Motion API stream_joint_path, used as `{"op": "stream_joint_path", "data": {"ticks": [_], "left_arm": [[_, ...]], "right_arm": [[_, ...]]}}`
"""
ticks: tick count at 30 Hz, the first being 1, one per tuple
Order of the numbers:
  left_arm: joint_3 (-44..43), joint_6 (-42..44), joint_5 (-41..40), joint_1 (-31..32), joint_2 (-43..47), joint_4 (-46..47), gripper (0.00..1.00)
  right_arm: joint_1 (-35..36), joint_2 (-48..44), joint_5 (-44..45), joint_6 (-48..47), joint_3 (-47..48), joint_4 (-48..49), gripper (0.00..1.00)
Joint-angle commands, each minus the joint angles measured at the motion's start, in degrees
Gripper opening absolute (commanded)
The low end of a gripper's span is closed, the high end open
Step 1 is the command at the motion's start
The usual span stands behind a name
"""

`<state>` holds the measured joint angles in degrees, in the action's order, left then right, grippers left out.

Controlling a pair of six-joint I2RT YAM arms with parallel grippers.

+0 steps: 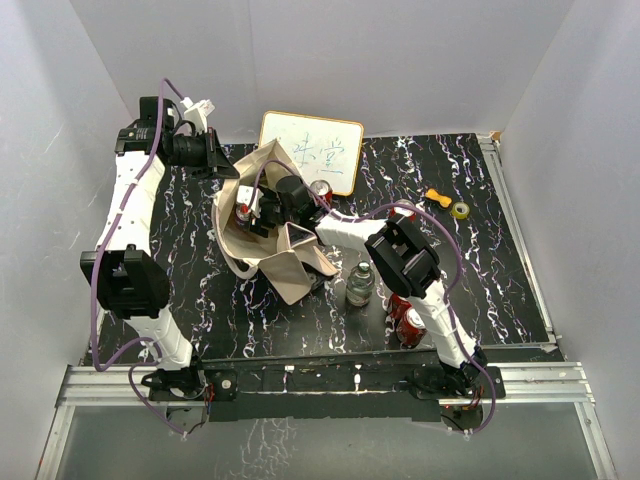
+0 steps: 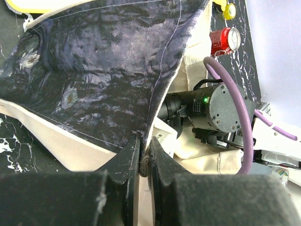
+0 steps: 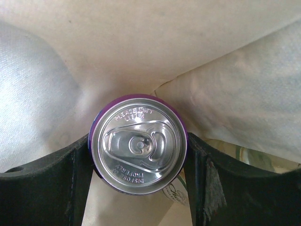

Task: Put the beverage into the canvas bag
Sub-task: Place the drink in the canvas bag.

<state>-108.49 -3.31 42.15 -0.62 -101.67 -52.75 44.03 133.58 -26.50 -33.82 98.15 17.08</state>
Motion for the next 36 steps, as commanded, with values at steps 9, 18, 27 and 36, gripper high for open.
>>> {"op": "stream_joint_path", "data": {"ticks": [9, 18, 27, 36], "left_arm": [[-2.9, -3.0, 3.8, -0.1, 0.8, 0.5, 0.00], [-0.4, -2.8, 2.7, -0.3, 2.0, 1.3, 0.00], [1.7, -2.7, 2.5, -0.3, 2.9, 1.7, 0.00], [2.1, -2.7, 2.5, -0.4, 3.1, 1.8, 0.00]], "right_arm": [[-0.7, 1.7, -0.3, 2.0, 5.5, -8.3, 0.21], [-0.7, 4.5, 2.8, 5.6, 10.5, -8.9, 0.29], [-0.7, 5.6, 5.5, 7.1, 12.0, -7.4, 0.50], [-0.8, 6.1, 6.4, 7.7, 13.3, -6.6, 0.66]]}}
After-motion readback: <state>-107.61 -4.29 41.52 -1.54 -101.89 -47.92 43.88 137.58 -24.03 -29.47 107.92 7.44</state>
